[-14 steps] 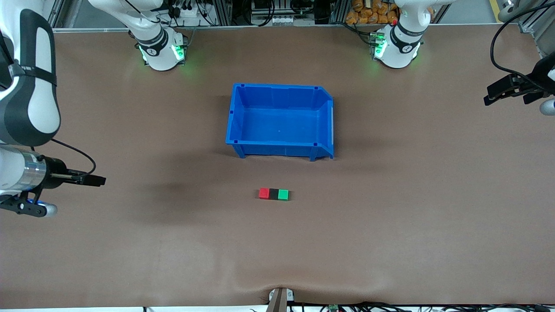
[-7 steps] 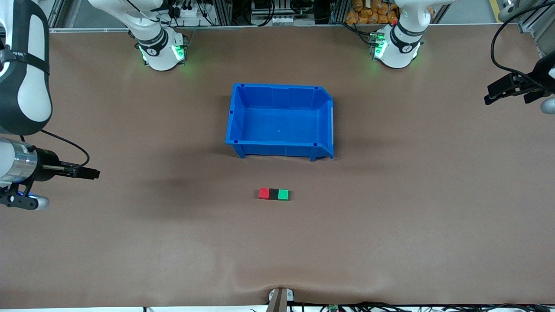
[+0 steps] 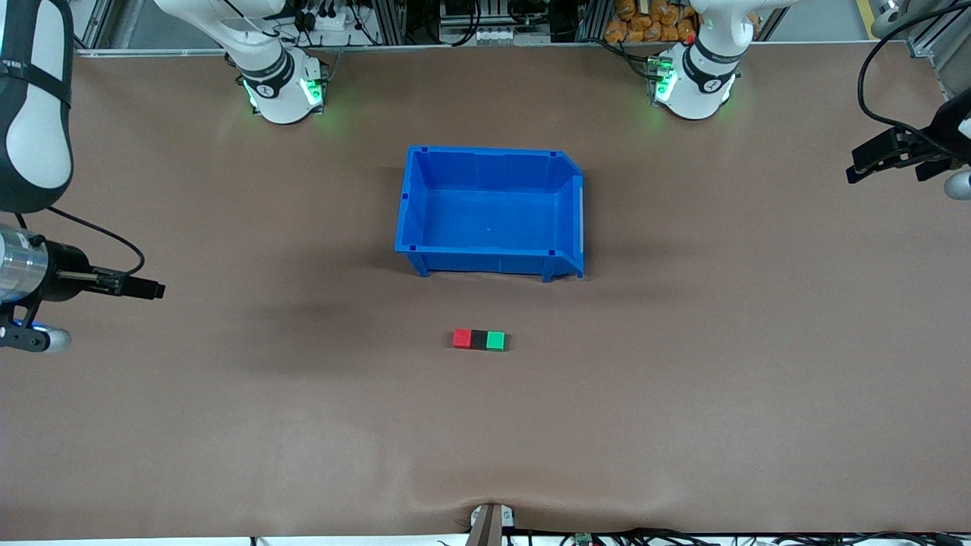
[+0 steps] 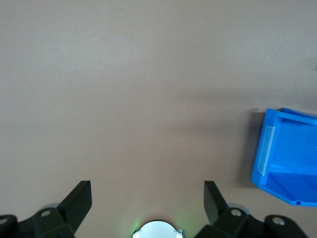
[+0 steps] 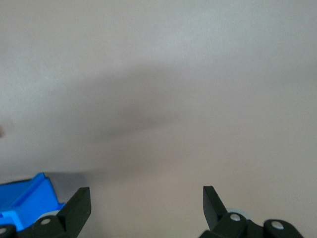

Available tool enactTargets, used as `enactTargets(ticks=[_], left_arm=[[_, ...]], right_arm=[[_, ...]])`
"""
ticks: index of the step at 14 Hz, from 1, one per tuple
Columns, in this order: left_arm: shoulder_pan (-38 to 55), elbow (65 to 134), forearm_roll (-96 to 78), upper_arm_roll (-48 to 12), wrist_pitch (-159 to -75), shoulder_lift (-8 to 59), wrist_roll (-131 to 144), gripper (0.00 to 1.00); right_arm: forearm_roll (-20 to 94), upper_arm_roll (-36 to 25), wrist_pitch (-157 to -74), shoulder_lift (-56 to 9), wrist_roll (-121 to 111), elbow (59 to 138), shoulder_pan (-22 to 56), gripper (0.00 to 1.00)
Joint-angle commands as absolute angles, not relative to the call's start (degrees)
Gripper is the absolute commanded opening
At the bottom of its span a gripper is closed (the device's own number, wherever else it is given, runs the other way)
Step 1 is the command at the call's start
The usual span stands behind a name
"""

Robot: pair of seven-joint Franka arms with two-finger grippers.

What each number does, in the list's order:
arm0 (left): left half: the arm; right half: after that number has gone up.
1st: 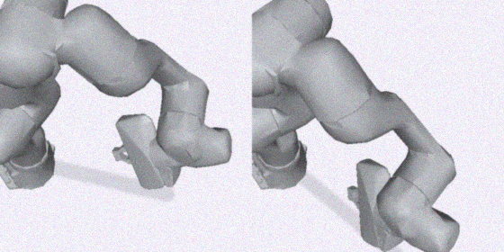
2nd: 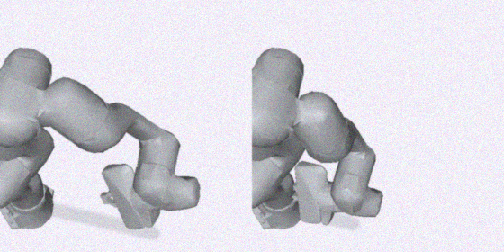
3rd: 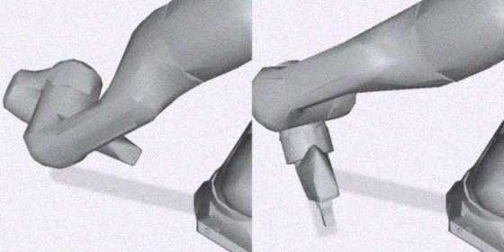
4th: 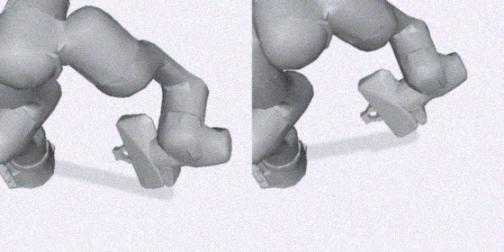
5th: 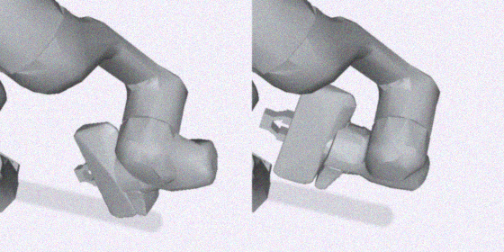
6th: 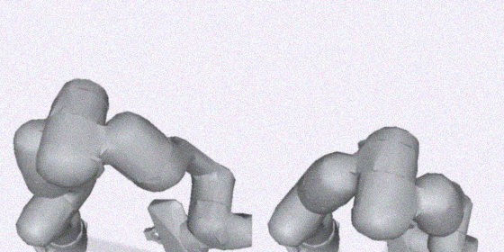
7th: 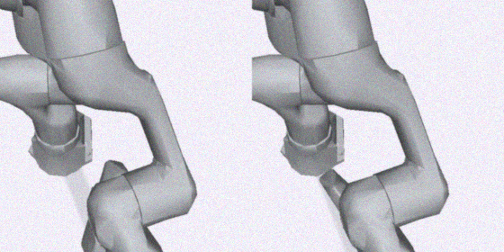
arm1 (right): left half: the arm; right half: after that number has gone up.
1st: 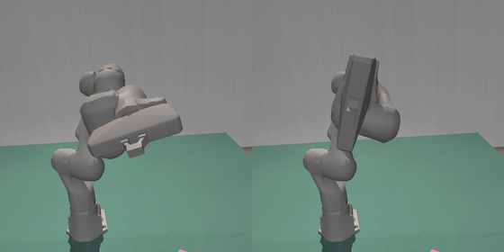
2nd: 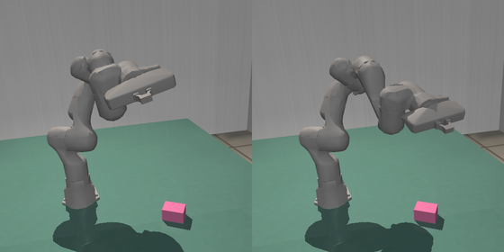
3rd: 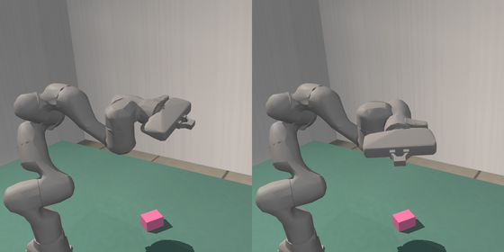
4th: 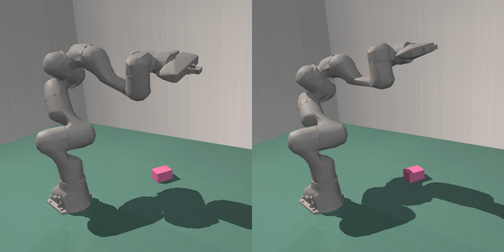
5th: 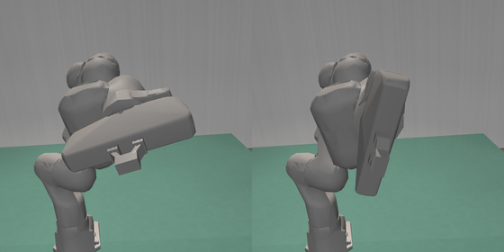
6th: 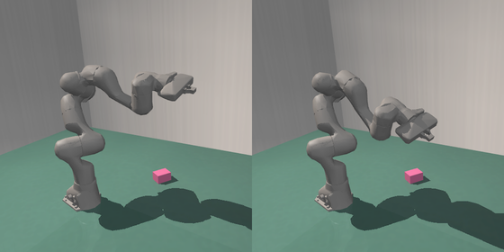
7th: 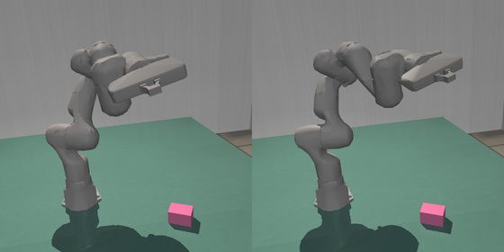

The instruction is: Attach green and red cubes to black cube

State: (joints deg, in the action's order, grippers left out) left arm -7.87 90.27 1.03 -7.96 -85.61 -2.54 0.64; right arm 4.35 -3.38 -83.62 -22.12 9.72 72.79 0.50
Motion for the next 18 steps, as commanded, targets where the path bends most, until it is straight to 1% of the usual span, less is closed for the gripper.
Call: enactTargets(ticks=[1,18], left_arm=[[-8.4,90.5,0.0,-8.3,-85.6,-3.2,-0.1,1.0],[-8.3,90.2,-0.3,-8.5,-86.7,-2.7,0.3,1.0]], right_arm=[[3.5,-2.3,-82.6,-19.1,9.2,74.6,-0.4,1.0],[3.4,-2.4,-77.3,-11.0,3.7,74.8,-1.3,1.0]])
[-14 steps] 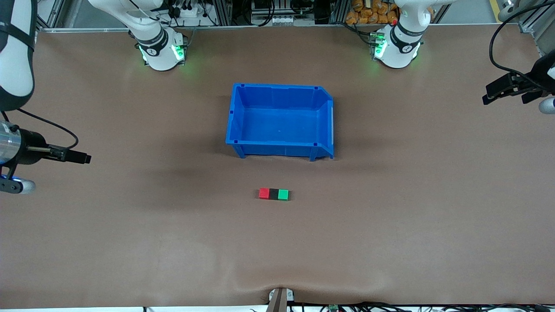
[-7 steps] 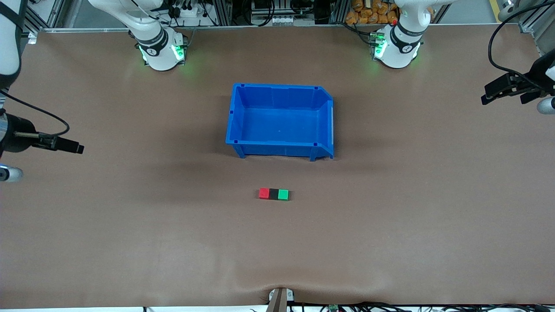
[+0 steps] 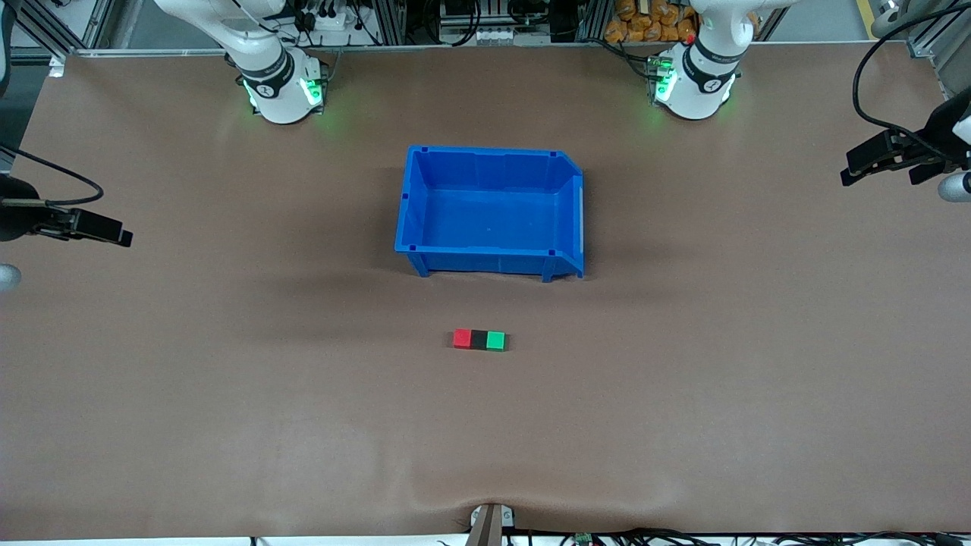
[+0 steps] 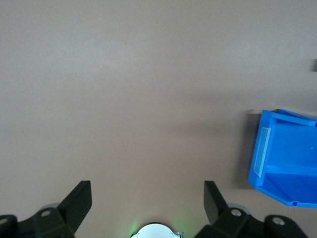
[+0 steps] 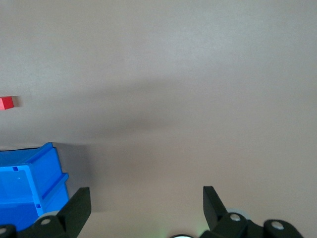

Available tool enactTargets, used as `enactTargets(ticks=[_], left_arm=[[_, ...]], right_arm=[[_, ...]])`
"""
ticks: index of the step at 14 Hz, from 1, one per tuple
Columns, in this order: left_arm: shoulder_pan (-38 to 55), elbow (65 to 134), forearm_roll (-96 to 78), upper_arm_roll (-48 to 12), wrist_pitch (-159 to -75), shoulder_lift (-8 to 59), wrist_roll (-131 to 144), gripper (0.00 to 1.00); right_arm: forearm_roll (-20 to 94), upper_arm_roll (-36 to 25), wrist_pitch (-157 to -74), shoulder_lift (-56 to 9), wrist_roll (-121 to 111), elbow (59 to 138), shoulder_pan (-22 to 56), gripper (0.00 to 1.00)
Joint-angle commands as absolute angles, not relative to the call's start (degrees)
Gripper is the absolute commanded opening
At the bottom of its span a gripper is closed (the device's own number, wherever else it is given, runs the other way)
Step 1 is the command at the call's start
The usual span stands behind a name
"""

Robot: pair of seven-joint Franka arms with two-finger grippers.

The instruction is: Attach green and red cubes to black cube

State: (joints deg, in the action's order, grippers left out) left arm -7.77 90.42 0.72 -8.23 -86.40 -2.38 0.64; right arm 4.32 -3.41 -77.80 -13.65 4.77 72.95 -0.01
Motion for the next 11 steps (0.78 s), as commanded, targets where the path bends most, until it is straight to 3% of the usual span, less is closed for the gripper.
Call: enactTargets(ticks=[1,8,11], left_arm=[[-8.3,90.1,-1.0,-8.5,-86.7,-2.7,0.3,1.0],[-8.5,90.2,-1.4,-8.4,-86.7,-2.7,0.1,1.0],[-8.5,90.3,-1.4,-8.4,-86.6,-2.9,0.1,1.0]], right_arm=[[3.4,-2.4,-77.0,-10.6,3.6,74.9,-1.2,1.0],[3.3,-2.4,-78.4,-6.4,0.8,79.8,-1.6,1.0],[2.4,-2.3,-81.6,-1.9,0.8,85.8,-1.4,1.0]])
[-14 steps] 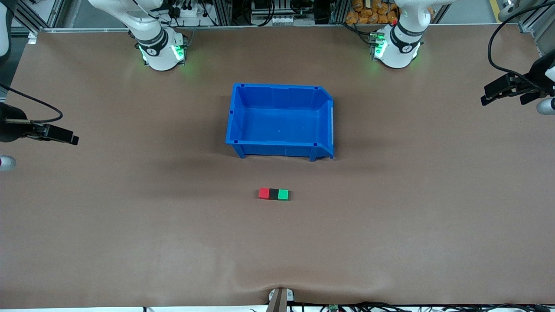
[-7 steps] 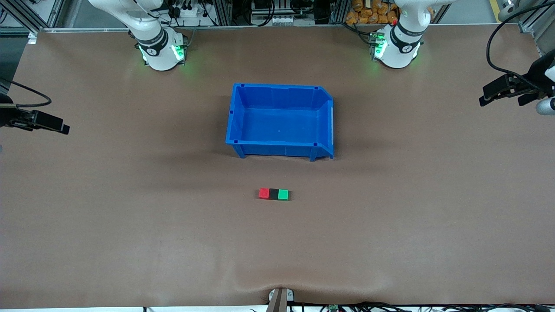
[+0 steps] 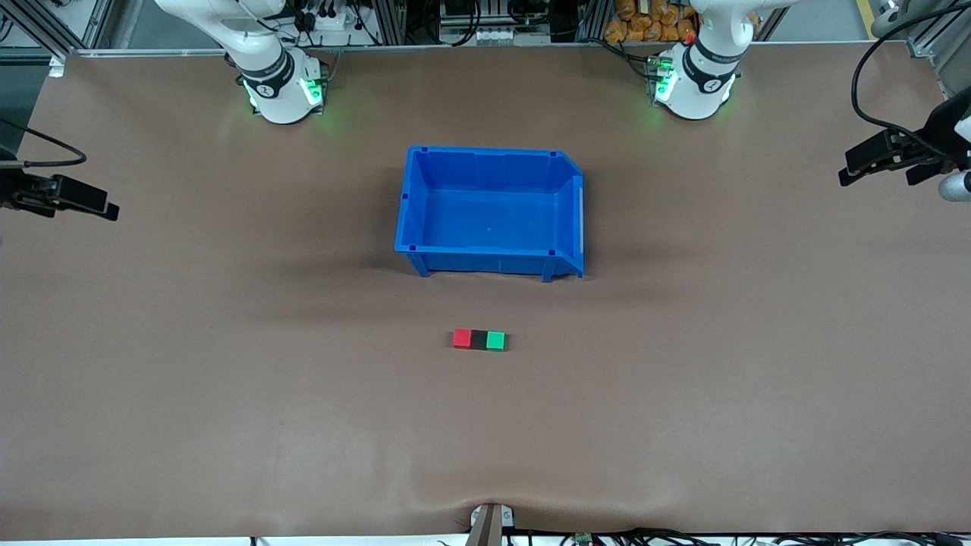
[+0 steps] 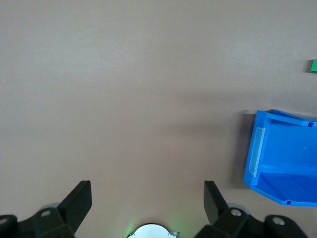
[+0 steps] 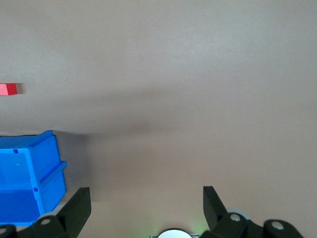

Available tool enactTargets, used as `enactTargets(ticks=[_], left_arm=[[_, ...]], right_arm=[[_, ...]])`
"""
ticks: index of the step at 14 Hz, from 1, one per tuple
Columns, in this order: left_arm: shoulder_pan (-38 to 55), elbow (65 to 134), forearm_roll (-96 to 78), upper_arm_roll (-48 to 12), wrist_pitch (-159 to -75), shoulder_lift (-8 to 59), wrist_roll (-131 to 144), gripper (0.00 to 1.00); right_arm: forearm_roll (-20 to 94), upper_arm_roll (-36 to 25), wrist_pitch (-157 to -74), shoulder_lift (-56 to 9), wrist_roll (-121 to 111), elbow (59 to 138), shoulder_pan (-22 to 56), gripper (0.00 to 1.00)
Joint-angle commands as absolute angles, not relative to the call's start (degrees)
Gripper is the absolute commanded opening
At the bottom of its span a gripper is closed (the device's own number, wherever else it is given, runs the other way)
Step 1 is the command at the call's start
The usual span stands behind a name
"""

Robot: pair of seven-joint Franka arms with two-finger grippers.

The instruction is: Attach green and red cubes to black cube

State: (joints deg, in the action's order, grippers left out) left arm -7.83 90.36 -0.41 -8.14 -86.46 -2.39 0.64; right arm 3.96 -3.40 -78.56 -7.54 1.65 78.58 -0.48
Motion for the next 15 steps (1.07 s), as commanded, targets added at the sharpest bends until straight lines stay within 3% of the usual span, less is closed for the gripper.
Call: enactTargets(ticks=[1,4,15], left_arm=[[-8.5,90.3,-1.4,-8.4,-86.6,-2.9,0.1,1.0],[-8.4,90.4,-1.4,-8.4,-86.6,-2.8,0.1,1.0],[-8.3,90.4,-1.3,-8.4,-86.7,-2.6,0.1,1.0]], right_arm=[[2.1,-2.3,-83.4,-0.1,0.8,88.7,-1.3,1.0],[2.1,-2.0,-85.0,3.0,0.9,93.4,-1.1,1.0],[2.0,-2.0,-82.4,4.0,0.8,93.1,-1.2,1.0]])
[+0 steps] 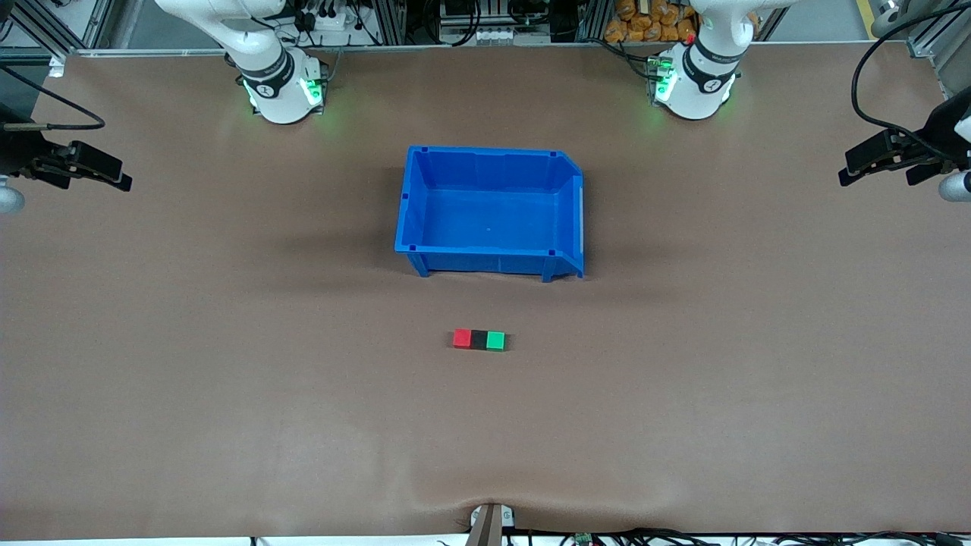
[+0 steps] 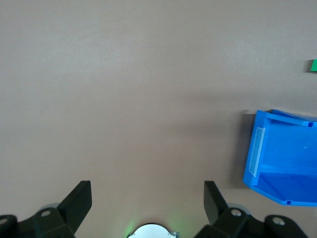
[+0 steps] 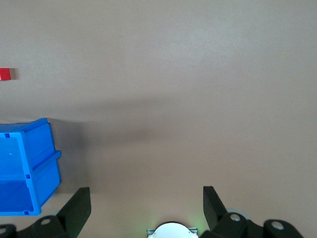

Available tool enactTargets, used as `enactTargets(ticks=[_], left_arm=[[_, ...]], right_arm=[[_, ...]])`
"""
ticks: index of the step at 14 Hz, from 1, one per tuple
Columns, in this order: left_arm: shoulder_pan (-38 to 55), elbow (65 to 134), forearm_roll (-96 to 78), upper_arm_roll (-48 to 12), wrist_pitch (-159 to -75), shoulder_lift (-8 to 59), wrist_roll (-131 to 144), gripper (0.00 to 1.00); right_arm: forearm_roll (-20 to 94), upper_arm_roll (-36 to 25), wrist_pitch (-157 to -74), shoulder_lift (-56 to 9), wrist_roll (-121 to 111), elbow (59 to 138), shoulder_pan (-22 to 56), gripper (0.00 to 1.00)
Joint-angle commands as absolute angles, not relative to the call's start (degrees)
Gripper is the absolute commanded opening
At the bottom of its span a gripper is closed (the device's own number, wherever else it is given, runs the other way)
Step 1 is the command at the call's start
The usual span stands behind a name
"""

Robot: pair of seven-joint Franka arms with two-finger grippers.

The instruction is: Attach green and red cubes to black cube

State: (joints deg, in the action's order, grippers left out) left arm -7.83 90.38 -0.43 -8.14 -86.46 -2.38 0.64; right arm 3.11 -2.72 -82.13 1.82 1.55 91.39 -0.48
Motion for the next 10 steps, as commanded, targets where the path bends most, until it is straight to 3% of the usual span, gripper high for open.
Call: enactTargets(ticks=[1,10], left_arm=[[-8.4,90.4,-1.3,-8.4,-86.7,-2.6,0.1,1.0],[-8.3,90.4,-1.4,-8.4,-86.7,-2.6,0.3,1.0]], right_arm=[[2.0,-2.1,-82.4,3.8,0.4,92.6,-1.4,1.0],[-1.6,-1.8,-84.1,3.7,0.1,92.2,-1.0,1.0]])
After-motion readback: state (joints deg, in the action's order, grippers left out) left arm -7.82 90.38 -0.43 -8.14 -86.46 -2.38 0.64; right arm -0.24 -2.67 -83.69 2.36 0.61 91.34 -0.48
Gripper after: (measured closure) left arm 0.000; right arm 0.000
